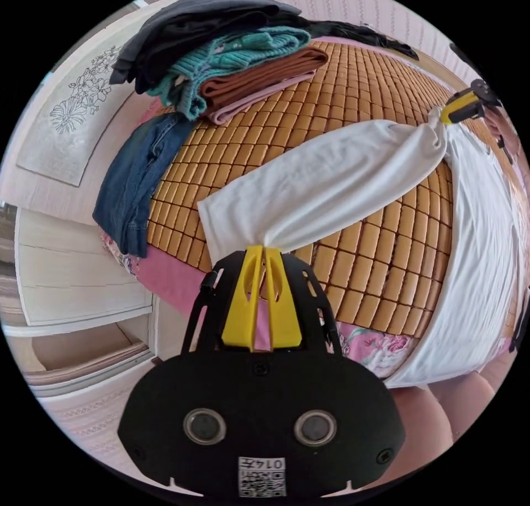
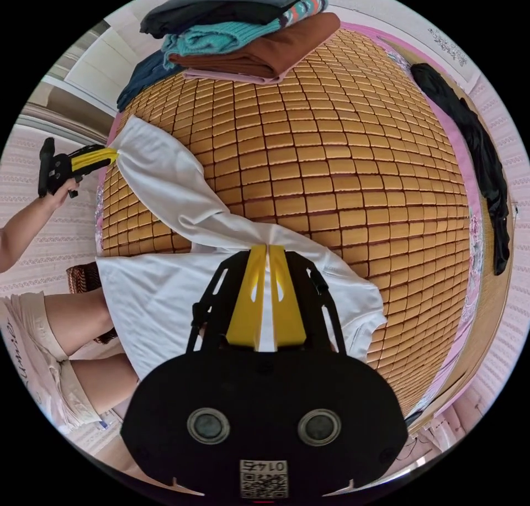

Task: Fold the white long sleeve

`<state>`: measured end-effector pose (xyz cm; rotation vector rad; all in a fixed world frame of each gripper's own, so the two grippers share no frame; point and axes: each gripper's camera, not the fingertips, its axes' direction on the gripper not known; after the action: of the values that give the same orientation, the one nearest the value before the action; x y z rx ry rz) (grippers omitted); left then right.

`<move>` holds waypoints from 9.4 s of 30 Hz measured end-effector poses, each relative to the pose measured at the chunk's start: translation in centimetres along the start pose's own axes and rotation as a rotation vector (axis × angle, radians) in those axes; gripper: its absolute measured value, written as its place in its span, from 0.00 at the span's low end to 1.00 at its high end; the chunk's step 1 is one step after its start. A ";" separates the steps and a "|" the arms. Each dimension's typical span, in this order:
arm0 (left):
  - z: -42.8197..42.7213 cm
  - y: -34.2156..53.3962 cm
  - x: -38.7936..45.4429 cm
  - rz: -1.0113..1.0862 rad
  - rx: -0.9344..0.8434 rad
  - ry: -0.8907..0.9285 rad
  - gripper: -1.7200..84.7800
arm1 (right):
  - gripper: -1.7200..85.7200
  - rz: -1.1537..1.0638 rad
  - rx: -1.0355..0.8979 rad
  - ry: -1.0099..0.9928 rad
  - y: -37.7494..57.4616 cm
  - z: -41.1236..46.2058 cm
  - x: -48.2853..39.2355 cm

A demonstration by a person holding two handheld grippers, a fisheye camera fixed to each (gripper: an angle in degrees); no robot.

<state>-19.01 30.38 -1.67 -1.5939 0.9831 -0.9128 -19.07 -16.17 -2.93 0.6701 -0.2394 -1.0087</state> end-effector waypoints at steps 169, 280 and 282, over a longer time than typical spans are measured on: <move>-20.8 10.4 91.0 1.312 0.515 0.665 0.01 | 0.04 1.500 1.690 0.419 90.8 48.4 -22.0; -4.8 -20.8 74.8 0.865 0.414 0.493 0.05 | 0.03 0.782 0.613 -0.018 64.2 23.9 -2.4; -4.9 -20.4 74.8 0.856 0.442 0.464 0.07 | 0.03 0.788 0.618 -0.036 64.5 24.1 -2.4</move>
<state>8.25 -36.98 25.84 -0.4842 1.4878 -0.8022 13.26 -1.01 55.99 1.0009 -0.7972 -0.1692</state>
